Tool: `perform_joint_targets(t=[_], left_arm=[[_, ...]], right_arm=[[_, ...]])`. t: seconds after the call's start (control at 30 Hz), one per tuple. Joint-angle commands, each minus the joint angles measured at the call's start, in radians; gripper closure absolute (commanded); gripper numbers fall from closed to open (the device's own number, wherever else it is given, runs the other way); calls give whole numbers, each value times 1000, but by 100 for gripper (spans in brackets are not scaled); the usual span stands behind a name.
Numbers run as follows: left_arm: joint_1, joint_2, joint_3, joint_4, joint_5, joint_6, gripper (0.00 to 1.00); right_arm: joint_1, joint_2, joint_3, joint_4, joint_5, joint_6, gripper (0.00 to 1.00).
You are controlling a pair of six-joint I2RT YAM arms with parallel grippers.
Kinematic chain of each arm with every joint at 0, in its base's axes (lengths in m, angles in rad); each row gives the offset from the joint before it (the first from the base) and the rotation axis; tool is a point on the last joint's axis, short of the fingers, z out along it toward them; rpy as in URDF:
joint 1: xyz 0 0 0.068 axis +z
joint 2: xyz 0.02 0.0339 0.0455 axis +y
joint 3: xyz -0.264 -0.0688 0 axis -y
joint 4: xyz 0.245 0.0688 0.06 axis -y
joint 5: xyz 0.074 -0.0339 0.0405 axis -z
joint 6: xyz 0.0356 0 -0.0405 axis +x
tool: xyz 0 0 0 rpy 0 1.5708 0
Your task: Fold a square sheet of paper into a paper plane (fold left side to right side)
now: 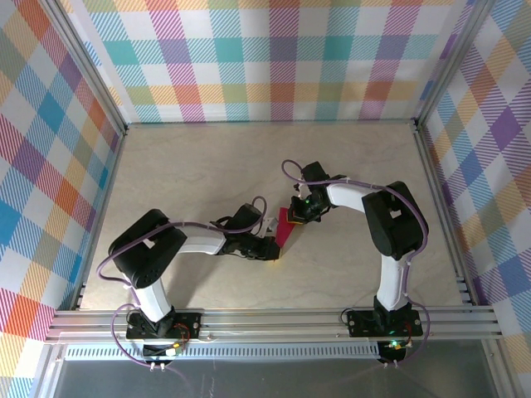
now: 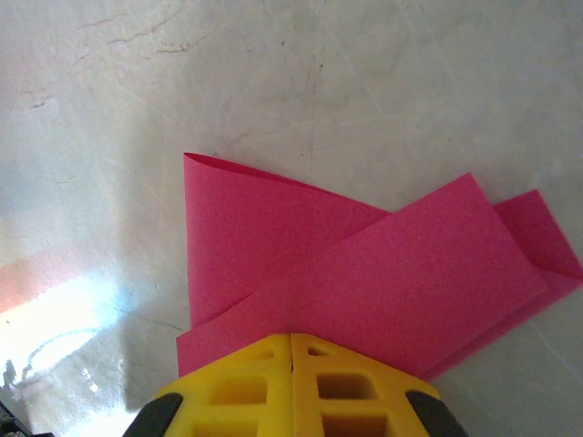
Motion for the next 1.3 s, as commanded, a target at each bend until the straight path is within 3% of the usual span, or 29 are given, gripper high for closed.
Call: perform_joint_targets(t=[0.0,0.33,0.63,1.27], left_arm=[[0,-16,-52,-55,9,-6,100],[2,-89,-119,-25,15,-21,100],[26,-185,-64,-24,41,-45,100],[16,94,210,-37,49,16,100]], right_arm=[[5,74,-32,-102,124,-20,100],[6,60,-39,-88,103,-15,100],[13,36,-52,-61,74,0,100],[26,48,-52,-51,80,14,100]])
